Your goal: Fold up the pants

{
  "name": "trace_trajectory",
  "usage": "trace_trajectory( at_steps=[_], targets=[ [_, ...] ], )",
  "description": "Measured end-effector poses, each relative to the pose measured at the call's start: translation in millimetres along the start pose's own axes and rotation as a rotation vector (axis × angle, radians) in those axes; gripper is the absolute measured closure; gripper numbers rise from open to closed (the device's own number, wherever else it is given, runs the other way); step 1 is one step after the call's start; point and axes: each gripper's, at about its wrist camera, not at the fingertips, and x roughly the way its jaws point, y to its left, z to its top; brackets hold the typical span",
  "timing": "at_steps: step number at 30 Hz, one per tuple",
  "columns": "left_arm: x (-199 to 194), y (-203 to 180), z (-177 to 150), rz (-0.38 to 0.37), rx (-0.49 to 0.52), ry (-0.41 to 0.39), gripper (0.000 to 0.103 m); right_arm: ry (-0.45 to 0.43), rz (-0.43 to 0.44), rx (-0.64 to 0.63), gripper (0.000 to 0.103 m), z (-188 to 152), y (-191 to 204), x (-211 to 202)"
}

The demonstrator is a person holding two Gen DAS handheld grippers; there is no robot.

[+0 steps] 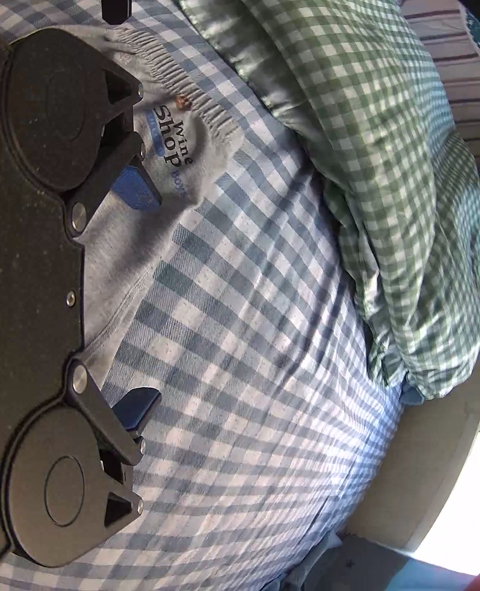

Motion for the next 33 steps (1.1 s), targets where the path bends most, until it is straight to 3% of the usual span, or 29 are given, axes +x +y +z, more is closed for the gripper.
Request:
trace_trajectory(
  at_steps=[4,9,13,16,18,24,33],
  targets=[
    [7,-4,0,-0.044,-0.006,0.015,0.010,-0.032,-0.099,0.116,0.001,-32,-17,-48],
    [17,-11,1,-0.111,-0.012,0.037,0.020,0.011,-0.178,0.250,0.001,-98,-29,-100],
    [26,-17,-2,-0.088,-0.019,0.041,0.022,0.064,-0.261,0.288,0.001,-145,-23,-125],
    [27,-18,-4,-0.071,-0.045,0.027,0.024,0.105,-0.273,0.357,0.001,-166,-20,-129],
    [26,-14,-4,-0.065,-0.095,0.016,0.028,0.127,-0.276,0.389,0.001,-175,-17,-126],
    [29,-2,2,-0.136,-0.237,0.020,0.065,0.163,-0.237,0.476,0.001,-181,-15,-118],
    [40,6,5,-0.163,-0.342,0.045,0.058,0.153,-0.198,0.454,0.001,-174,-18,-119]
  ],
)
